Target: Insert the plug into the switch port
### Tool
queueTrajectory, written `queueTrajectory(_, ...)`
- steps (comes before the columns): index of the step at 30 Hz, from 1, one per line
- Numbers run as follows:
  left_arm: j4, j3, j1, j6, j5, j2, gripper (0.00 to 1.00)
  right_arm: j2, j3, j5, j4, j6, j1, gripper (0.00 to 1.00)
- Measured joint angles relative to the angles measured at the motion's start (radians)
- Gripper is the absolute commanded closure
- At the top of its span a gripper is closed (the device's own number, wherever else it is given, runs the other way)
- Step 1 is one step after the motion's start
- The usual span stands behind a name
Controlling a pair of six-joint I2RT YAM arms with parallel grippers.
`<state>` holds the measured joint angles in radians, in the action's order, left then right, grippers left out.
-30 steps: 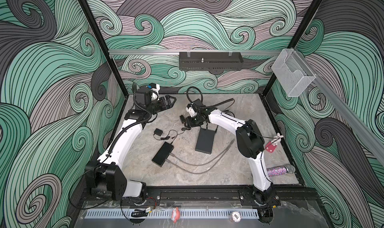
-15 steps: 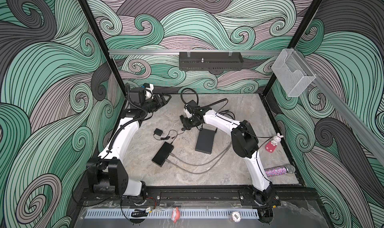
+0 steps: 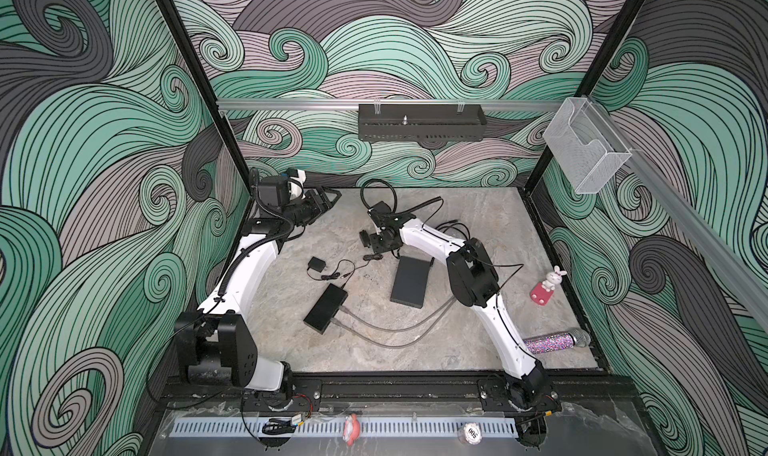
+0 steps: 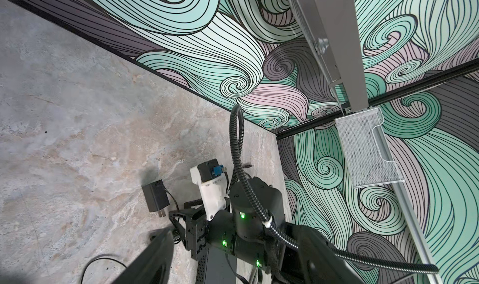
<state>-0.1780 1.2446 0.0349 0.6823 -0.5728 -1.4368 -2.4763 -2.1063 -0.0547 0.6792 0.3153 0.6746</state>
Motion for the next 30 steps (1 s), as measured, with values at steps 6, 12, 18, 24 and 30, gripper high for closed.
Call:
queueTrajectory(6, 0.000, 0.000, 0.000, 0.000, 0.000, 0.000, 0.23, 0.000, -0.013, -0.032, 0.004, 0.010, -0.043, 0.86)
queueTrajectory(12, 0.000, 0.000, 0.000, 0.000, 0.000, 0.000, 0.23, 0.026, 0.027, -0.064, 0.001, 0.026, -0.081, 0.87)
queueTrajectory(18, 0.000, 0.000, 0.000, 0.000, 0.000, 0.000, 0.23, 0.063, 0.058, -0.048, -0.011, 0.008, -0.113, 0.63)
queueTrajectory(24, 0.000, 0.000, 0.000, 0.000, 0.000, 0.000, 0.23, 0.119, 0.090, -0.011, -0.014, -0.054, -0.124, 0.52)
queueTrajectory(30, 0.000, 0.000, 0.000, -0.003, 0.000, 0.000, 0.23, 0.280, 0.209, -0.013, -0.014, -0.072, -0.110, 0.42)
